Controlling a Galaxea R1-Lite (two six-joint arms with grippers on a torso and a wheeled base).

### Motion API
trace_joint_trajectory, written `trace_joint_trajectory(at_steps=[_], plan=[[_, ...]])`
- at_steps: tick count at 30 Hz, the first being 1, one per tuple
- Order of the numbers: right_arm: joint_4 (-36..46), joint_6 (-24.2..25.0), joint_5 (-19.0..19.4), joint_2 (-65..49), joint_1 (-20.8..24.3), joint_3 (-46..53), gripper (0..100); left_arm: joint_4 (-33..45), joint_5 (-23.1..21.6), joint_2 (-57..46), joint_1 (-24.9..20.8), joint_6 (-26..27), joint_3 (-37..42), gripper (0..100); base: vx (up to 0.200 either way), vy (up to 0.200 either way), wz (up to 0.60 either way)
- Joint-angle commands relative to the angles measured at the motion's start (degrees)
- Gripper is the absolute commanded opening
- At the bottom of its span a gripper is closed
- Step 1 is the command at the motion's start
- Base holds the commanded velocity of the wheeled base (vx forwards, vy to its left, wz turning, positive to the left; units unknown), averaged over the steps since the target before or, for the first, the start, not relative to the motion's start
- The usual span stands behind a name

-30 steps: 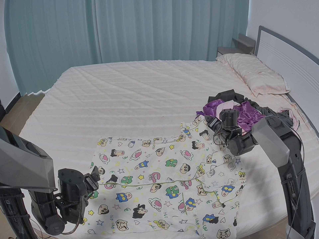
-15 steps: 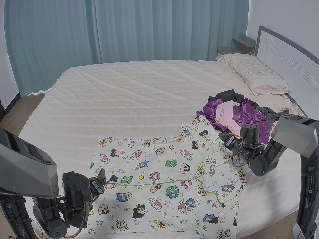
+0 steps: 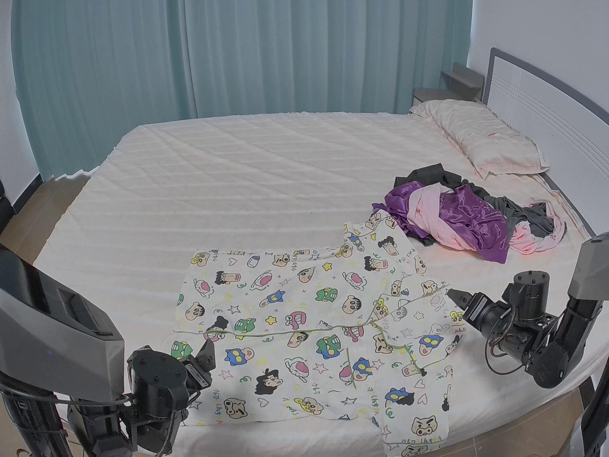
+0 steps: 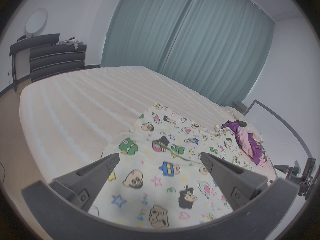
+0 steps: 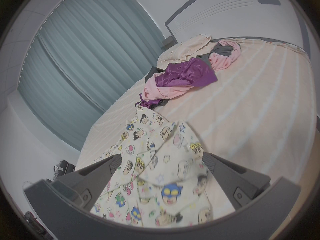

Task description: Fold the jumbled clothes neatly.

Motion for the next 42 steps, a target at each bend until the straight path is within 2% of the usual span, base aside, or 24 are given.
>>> trace_joint_trajectory(at_steps=[1, 4, 12, 14, 17, 18, 19, 20, 23, 32, 35, 36, 40, 42], plan=[[-0.8, 1.2, 0.0, -4.5, 2.1, 4.6, 100, -1.0, 0.1, 1.4, -1.5, -1.8, 1.2, 100, -0.2, 0.0, 0.0], [-1.0, 1.4, 0.0, -4.5, 3.1, 6.0, 100, -1.0, 0.1, 1.5, -2.6, -3.4, 1.2, 100, -0.133, 0.0, 0.0], [-0.9, 1.3, 0.0, -4.1, 3.9, 7.4, 100, 0.7, -1.3, 6.0, -2.2, -4.9, 1.2, 100, 0.0, 0.0, 0.0], [-1.0, 1.3, 0.0, -4.0, 4.1, 8.0, 100, 0.7, -3.8, 6.9, -1.1, -5.9, 1.2, 100, 0.0, 0.0, 0.0], [-0.9, 1.3, 0.0, -4.1, 4.3, 8.4, 100, 0.6, -7.7, 6.7, 2.8, -6.2, 1.1, 100, 0.0, 0.0, 0.0], [-0.9, 1.3, 0.0, -4.1, 4.3, 8.5, 100, 0.6, -10.4, 6.5, 5.6, -6.2, 1.0, 100, 0.0, 0.0, 0.0], [-0.9, 1.3, 0.0, -4.1, 4.3, 8.5, 100, 0.6, -10.4, 6.5, 5.6, -6.2, 1.0, 100, 0.0, 0.0, 0.0], [-0.9, 1.4, 0.1, -3.9, 4.4, 8.6, 100, 0.9, -15.5, 6.7, 11.1, -6.3, 1.2, 100, 0.0, 0.0, 0.0], [-0.9, 1.6, 0.3, -3.6, 4.4, 8.6, 100, 1.4, -18.6, 7.6, 15.1, -6.4, 1.2, 100, 0.0, 0.0, 0.0], [-1.0, 2.6, 0.3, -2.8, 5.3, 8.7, 100, 6.4, -26.5, 4.5, 16.3, -7.1, 1.1, 100, 0.0, 0.0, 0.0], [-1.0, 3.1, 0.3, -2.8, 5.4, 8.7, 100, 11.0, -27.1, 3.1, 16.5, -6.4, 0.2, 100, 0.0, 0.0, 0.0], [-1.0, 3.1, 0.3, -2.3, 5.4, 8.6, 100, 13.8, -27.0, 3.0, 17.2, -4.4, -1.0, 100, 0.0, 0.0, 0.0], [-1.0, 3.1, 0.3, -2.1, 5.5, 8.3, 100, 15.2, -24.1, 0.4, 18.7, 3.7, -0.6, 100, 0.0, 0.0, 0.0], [-1.0, 3.1, 0.4, -2.1, 5.5, 8.3, 100, 15.5, -23.9, -0.1, 18.8, 5.0, -0.3, 100, 0.0, 0.0, 0.0]])
